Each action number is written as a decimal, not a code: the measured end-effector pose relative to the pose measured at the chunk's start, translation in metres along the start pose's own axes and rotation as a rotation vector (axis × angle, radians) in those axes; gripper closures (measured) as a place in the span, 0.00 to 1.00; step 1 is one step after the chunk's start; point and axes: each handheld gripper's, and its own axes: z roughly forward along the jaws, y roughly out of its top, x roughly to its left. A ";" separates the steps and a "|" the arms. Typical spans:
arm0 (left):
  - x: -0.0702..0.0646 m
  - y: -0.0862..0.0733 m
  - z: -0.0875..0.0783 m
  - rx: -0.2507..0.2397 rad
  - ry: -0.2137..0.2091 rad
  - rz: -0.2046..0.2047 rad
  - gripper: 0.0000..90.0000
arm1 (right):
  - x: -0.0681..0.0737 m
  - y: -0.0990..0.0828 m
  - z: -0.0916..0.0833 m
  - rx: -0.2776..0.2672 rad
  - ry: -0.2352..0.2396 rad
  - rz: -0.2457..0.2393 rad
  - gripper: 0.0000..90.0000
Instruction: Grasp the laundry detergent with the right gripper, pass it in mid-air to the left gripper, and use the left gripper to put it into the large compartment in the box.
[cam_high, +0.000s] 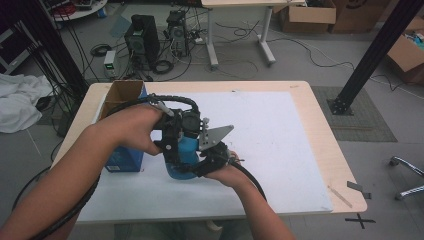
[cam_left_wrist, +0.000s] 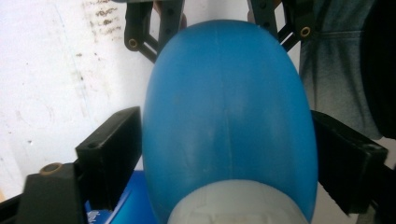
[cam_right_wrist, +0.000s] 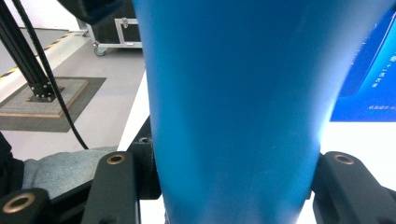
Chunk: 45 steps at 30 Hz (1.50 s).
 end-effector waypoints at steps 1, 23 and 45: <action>0.000 0.000 0.000 0.000 -0.001 -0.001 0.21 | 0.000 0.000 0.000 -0.001 -0.001 0.000 0.50; 0.001 0.000 0.000 0.018 -0.005 -0.026 0.33 | -0.001 0.000 0.002 -0.015 -0.004 -0.009 0.51; -0.001 0.007 -0.003 0.065 0.012 -0.051 0.43 | -0.001 -0.001 0.000 -0.044 0.009 -0.014 0.51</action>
